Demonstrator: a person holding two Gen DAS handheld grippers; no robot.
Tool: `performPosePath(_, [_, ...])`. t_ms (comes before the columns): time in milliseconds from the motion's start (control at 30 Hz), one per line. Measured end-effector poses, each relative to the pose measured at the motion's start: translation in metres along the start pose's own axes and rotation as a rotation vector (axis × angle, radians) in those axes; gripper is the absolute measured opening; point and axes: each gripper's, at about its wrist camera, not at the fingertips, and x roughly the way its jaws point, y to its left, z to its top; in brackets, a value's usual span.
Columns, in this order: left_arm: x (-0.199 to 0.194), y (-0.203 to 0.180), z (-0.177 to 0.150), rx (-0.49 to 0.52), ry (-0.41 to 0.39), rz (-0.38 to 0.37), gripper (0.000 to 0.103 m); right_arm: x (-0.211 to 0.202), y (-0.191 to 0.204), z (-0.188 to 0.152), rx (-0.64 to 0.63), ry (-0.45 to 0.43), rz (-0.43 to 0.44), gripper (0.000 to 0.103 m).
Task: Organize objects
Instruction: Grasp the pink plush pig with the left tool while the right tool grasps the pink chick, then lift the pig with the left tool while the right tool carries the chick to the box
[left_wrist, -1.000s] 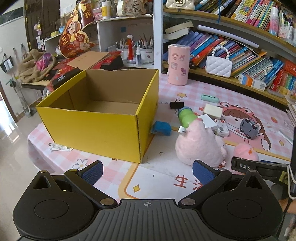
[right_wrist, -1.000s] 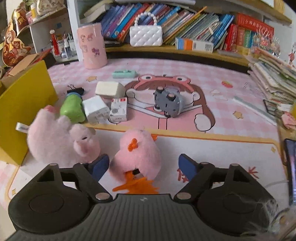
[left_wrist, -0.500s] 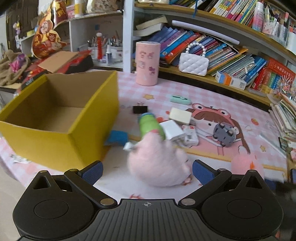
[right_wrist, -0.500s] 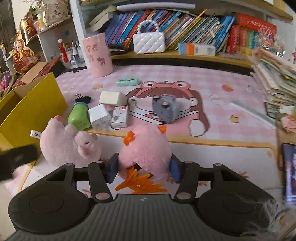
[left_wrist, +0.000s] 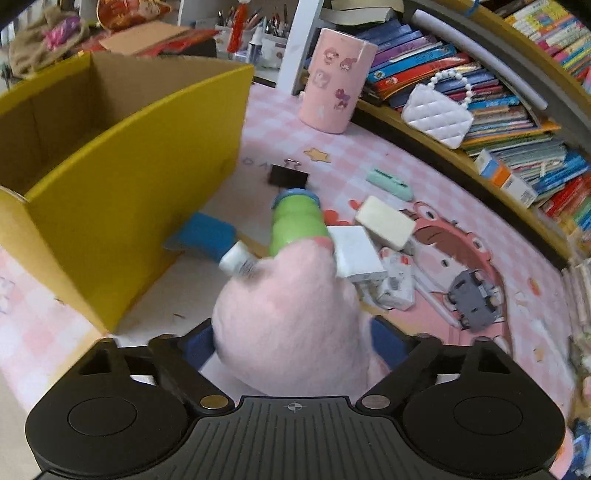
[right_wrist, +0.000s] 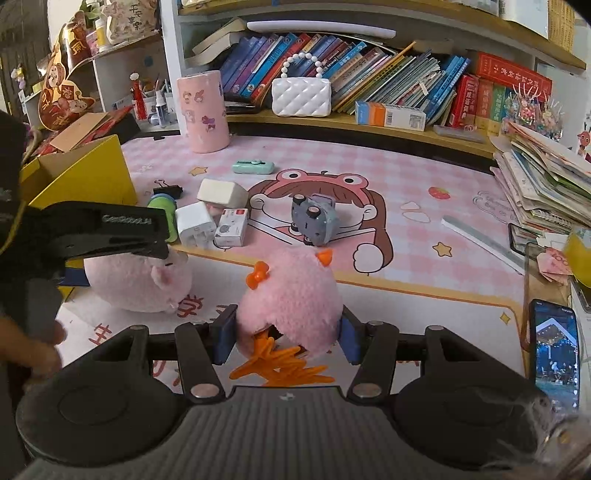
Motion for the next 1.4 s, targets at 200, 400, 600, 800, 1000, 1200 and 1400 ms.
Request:
performPosePath(200, [-0.024, 0.003, 0.000, -0.003, -0.025, -0.039, 0.064, -0.006, -0.001, -0.003, 0.012, -0.009, -0.002, 0.053])
performPosePath(400, [-0.073, 0.016, -0.003, 0.049, -0.072, -0.112, 0.064, -0.011, 0.009, -0.003, 0.020, -0.020, 0.020, 0.053])
performPosePath(600, [-0.110, 0.043, -0.012, 0.088, -0.121, -0.108, 0.064, -0.017, 0.033, -0.003, -0.009, -0.033, 0.047, 0.053])
performPosePath(800, [-0.123, 0.079, -0.011, 0.077, -0.117, -0.130, 0.064, -0.024, 0.063, -0.002, -0.014, -0.036, 0.056, 0.053])
performPosePath(1000, [-0.140, 0.119, -0.009, 0.109, -0.117, -0.172, 0.064, -0.034, 0.108, -0.009, -0.005, -0.038, 0.046, 0.053])
performPosePath(1200, [-0.160, 0.175, -0.010, 0.107, -0.116, -0.201, 0.064, -0.046, 0.166, -0.022, -0.014, -0.044, 0.044, 0.053])
performPosePath(1400, [-0.179, 0.234, -0.010, 0.077, -0.123, -0.209, 0.064, -0.061, 0.224, -0.041, -0.021, -0.030, 0.046, 0.053])
